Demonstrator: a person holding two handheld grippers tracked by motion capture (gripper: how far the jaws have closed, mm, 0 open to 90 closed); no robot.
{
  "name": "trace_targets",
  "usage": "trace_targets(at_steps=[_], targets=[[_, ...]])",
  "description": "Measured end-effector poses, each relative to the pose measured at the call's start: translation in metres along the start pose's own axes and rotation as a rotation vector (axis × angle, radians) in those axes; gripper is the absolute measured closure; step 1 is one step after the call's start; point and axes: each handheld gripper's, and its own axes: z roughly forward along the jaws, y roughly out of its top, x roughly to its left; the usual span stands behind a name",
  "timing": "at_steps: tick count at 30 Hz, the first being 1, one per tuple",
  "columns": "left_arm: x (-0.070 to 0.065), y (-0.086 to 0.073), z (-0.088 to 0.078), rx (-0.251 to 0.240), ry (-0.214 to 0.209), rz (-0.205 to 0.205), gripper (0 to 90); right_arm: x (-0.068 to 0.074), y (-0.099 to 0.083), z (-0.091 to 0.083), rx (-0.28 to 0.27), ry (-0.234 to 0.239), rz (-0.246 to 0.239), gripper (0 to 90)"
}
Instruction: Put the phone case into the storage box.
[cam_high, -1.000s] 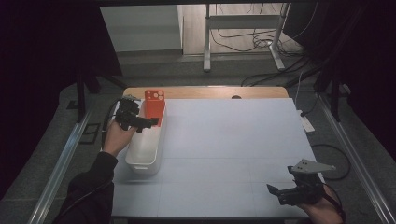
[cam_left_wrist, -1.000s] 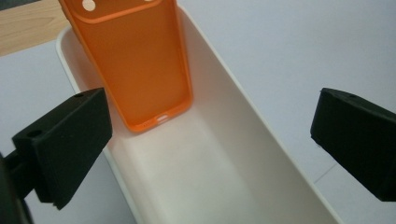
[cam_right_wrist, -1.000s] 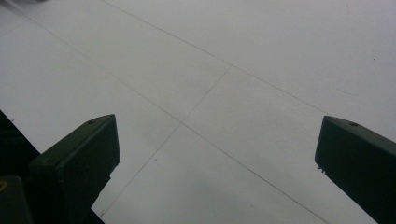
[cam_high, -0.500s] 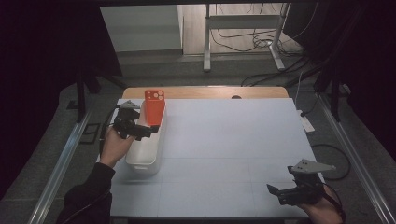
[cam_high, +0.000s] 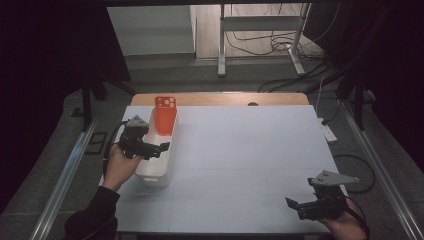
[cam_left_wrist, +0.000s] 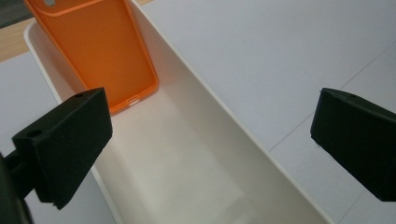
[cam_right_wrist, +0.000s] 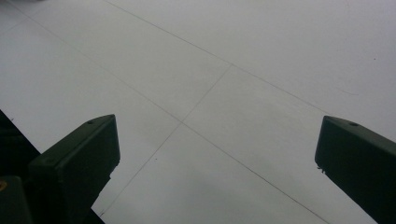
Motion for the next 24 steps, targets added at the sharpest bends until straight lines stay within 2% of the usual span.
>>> trace_targets(at_steps=[10,18,24], targets=[[-0.012,-0.012,-0.007,0.008,0.004,0.032,0.0,0.000,0.000,0.000,-0.001,-0.002,-0.002,0.2],[-0.020,-0.021,-0.015,-0.011,-0.004,0.032,0.0,-0.001,0.000,0.000,-0.002,-0.008,0.009,0.0],[-0.026,-0.028,-0.019,-0.017,0.000,0.032,0.0,-0.001,0.000,-0.001,-0.006,-0.032,0.030,0.0]])
